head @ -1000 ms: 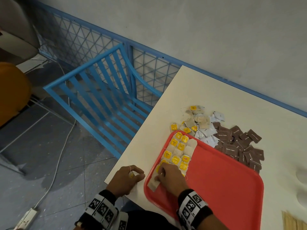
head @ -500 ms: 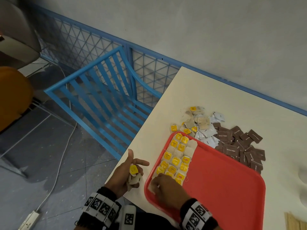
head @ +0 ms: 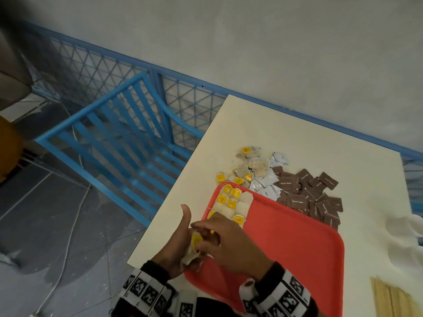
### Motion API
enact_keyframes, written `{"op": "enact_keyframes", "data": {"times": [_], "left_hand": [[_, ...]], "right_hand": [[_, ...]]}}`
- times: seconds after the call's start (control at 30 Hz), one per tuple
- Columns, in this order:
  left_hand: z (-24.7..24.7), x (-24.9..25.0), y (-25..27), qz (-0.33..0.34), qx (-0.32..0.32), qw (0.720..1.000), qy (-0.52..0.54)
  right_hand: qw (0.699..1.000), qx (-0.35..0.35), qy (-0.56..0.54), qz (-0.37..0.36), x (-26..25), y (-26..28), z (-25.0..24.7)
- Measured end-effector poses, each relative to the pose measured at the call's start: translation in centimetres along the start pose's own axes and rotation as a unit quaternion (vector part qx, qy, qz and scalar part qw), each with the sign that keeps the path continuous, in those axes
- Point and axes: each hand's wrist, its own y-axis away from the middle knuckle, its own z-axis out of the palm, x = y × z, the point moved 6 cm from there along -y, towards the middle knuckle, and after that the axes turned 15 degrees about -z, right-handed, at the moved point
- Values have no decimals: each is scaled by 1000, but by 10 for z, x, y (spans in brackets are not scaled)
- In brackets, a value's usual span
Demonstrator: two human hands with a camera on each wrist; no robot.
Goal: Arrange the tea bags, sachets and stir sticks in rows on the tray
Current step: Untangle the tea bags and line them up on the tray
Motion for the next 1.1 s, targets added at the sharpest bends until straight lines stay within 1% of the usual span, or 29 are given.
{"op": "enact_keyframes", "data": {"times": [0.07, 0.2, 0.33, 0.4, 0.43, 0.5, 0.53, 0.6, 0.63, 0.7, 0.73, 0.77, 0.83, 0.9, 0.93, 1.0, 1.03, 1.1], "left_hand": [[5, -2, -2, -13, -11, 1000, -9], [1, -8, -10, -4, 17, 998, -67], [8, -10, -7, 21, 39, 984, -171], [9, -7, -5, 25, 59, 984, -166], [10, -3, -3, 40, 69, 985, -153], [11, 7, 1, 100, 87, 984, -123], [11, 14, 3, 133, 101, 979, -113], [12, 26, 11, 195, 132, 963, -130], [15, 33, 15, 229, 146, 950, -156], [25, 45, 25, 306, 164, 907, -238], [30, 49, 29, 333, 165, 885, -279], [31, 51, 31, 346, 173, 871, -304], [24, 53, 31, 342, 200, 864, -311], [16, 53, 31, 333, 217, 853, -338], [14, 52, 30, 328, 211, 849, -356], [10, 46, 27, 301, 187, 854, -381], [8, 41, 25, 287, 185, 850, -402], [-9, 30, 16, 275, 213, 826, -444]], "right_hand": [[1000, 2, -5, -10, -1, 4, -6], [996, 68, -58, -18, -3, 14, -22], [978, 129, -159, 30, 2, 23, -41], [964, 177, -196, 43, 8, 26, -50], [954, 207, -212, 51, 13, 29, -56], [934, 266, -229, 68, 21, 33, -66], [929, 285, -225, 72, 22, 34, -71], [925, 305, -217, 73, 22, 35, -77], [924, 305, -218, 72, 21, 35, -78], [929, 292, -219, 64, 17, 33, -78], [932, 284, -218, 59, 14, 32, -78], [936, 277, -213, 53, 10, 30, -77], [952, 251, -169, 47, 4, 27, -77], [978, 192, -71, 32, -2, 21, -75], [987, 156, -26, 21, -4, 18, -72], [994, 99, 37, 17, -2, 14, -63], [994, 84, 59, 23, 3, 15, -59], [993, 59, 98, 43, 17, 18, -44]]}}
